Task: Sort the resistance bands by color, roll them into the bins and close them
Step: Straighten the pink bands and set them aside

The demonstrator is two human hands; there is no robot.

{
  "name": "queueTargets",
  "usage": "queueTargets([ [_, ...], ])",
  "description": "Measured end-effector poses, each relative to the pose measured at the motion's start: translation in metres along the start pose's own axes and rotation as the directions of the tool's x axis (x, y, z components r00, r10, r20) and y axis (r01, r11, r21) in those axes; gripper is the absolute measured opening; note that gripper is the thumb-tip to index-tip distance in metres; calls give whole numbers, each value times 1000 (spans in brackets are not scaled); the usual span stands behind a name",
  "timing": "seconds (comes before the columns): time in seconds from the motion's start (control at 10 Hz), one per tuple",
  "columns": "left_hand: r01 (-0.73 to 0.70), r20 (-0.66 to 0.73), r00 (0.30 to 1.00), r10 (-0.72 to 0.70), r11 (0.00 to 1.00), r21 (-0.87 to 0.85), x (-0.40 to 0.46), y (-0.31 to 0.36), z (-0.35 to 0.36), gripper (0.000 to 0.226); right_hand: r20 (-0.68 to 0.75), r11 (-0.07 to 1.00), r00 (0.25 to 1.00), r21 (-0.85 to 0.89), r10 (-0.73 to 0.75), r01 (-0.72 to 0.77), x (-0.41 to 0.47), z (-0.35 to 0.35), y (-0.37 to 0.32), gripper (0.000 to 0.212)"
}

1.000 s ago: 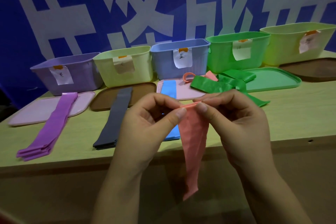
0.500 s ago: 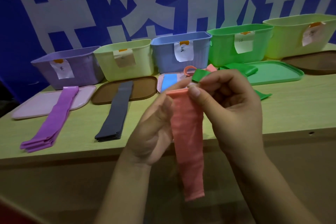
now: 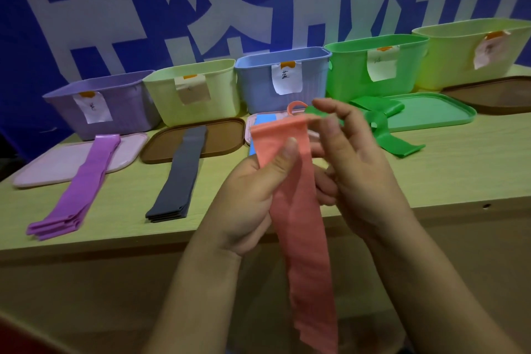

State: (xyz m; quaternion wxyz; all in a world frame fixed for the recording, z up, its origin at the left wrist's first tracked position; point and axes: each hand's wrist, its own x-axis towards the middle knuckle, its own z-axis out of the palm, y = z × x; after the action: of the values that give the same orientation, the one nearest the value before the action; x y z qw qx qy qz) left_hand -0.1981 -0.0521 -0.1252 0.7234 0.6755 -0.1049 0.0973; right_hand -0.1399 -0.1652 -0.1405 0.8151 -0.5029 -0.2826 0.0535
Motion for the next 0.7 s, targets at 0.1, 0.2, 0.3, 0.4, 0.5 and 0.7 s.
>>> queueTargets([
  [0.1, -24, -161, 987, 24, 1000, 5, 7, -10, -6, 42, 174, 996, 981, 26, 82, -88, -4, -10, 26, 68],
  [0.2, -85, -139, 987, 79, 996, -41, 10, -9, -5, 38, 273, 965, 926, -66, 262, -254, -15, -9, 38, 73],
  [0.3, -69, -53, 996, 73, 995, 73, 13, -8, -13, 44, 305, 935, 885, -84, 352, -343, -21, -7, 39, 39],
  [0.4, -38, 61, 998, 34, 997, 70, 15, -5, -22, 45, 334, 920, 859, -91, 388, -380, -19, -6, 34, 28],
  [0.5, -12, 108, 994, 1, 994, 106, 21, -1, -29, 41, 434, 891, 791, -70, 432, -449, -18, -5, 33, 33],
  [0.7, 82, 254, 965, -61, 994, -74, 28, 1, -28, 49, 540, 857, 726, 19, 425, -516, -12, -6, 36, 67],
])
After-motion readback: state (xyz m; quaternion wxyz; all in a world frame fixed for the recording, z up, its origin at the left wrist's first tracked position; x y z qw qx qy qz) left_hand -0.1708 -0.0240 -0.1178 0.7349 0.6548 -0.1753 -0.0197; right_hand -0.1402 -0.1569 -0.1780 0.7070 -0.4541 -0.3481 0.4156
